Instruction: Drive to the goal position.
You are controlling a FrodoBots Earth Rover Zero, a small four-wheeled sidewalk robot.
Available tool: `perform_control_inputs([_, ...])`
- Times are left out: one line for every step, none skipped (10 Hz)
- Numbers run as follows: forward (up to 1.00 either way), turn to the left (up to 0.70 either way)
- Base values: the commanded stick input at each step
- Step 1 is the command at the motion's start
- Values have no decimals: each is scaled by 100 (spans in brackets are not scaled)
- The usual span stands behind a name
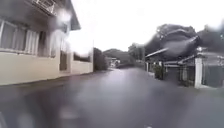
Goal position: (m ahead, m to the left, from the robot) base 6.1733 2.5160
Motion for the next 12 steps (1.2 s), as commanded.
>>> perform_control_inputs([70, 0])
perform_control_inputs([70, 0])
perform_control_inputs([70, 0])
perform_control_inputs([70, 0])
perform_control_inputs([70, 0])
perform_control_inputs([70, 0])
perform_control_inputs([70, 0])
perform_control_inputs([70, 0])
perform_control_inputs([70, 0])
perform_control_inputs([70, 0])
perform_control_inputs([70, 0])
perform_control_inputs([70, 0])
